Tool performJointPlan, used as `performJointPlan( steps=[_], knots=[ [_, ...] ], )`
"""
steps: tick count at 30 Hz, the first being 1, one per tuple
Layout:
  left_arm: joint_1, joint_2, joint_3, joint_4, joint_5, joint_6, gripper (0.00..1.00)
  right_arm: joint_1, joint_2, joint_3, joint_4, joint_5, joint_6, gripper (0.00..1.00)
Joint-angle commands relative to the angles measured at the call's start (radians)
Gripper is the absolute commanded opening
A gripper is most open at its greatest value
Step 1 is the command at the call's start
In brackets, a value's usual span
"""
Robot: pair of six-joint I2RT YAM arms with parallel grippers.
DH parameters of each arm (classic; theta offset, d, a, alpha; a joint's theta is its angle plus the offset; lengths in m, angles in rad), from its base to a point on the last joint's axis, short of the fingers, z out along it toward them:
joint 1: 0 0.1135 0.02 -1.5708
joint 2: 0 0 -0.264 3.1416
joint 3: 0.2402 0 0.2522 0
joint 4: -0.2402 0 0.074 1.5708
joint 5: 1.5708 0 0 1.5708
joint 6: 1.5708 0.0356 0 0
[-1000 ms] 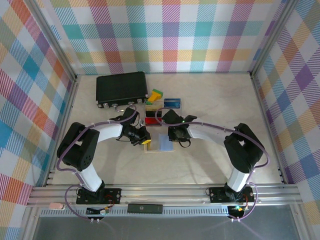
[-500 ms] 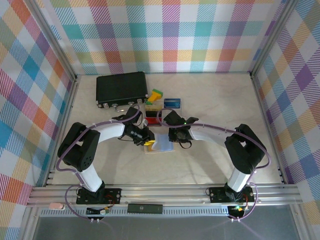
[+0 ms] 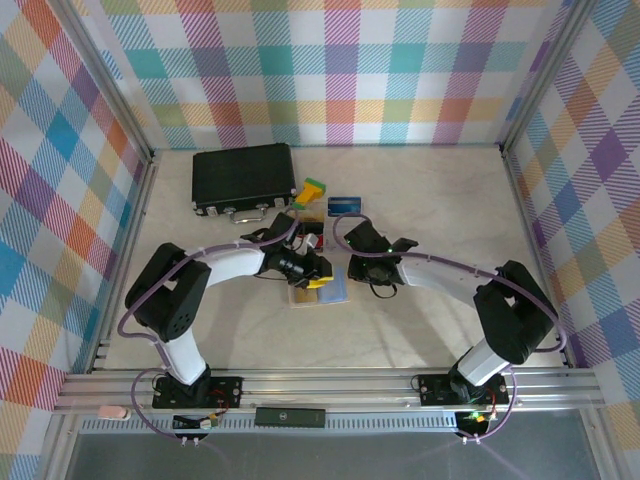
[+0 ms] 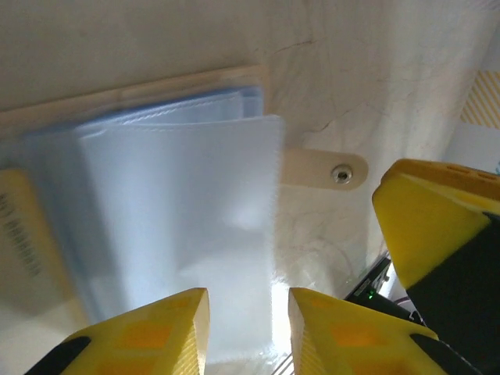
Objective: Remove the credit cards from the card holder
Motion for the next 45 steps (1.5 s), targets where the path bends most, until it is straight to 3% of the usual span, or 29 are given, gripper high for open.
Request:
performJointPlan(
  steps=[1,11,20,24,29,36,45],
  knots=[
    [-0.006,0.037,0.026,-0.009,-0.048,-0.024,0.33,-0.011,-0.030,-0.023,0.028,-0.002,0.023,0.38],
    [0.025,-0.063,0.045,-0.094,-0.095,0.015,0.47,-0.019,-0.074,-0.042,0.124,-0.099,-0.049,0.38],
    [0.108,-0.211,0.021,-0.349,-0.328,0.132,0.49,-0.019,-0.010,-0.022,0.322,-0.383,-0.099,0.34],
    [0.134,-0.245,-0.016,-0.357,-0.367,0.125,0.45,-0.019,0.058,0.002,0.384,-0.488,-0.080,0.30],
    [0.135,-0.223,-0.042,-0.309,-0.332,0.098,0.37,-0.016,0.143,0.045,0.388,-0.556,-0.061,0.25],
    [0.131,-0.172,-0.049,-0.260,-0.274,0.078,0.26,0.002,0.224,0.108,0.335,-0.582,-0.041,0.20],
    [0.128,-0.140,-0.066,-0.236,-0.257,0.074,0.21,0.006,0.293,0.158,0.270,-0.577,-0.016,0.19]
  ],
)
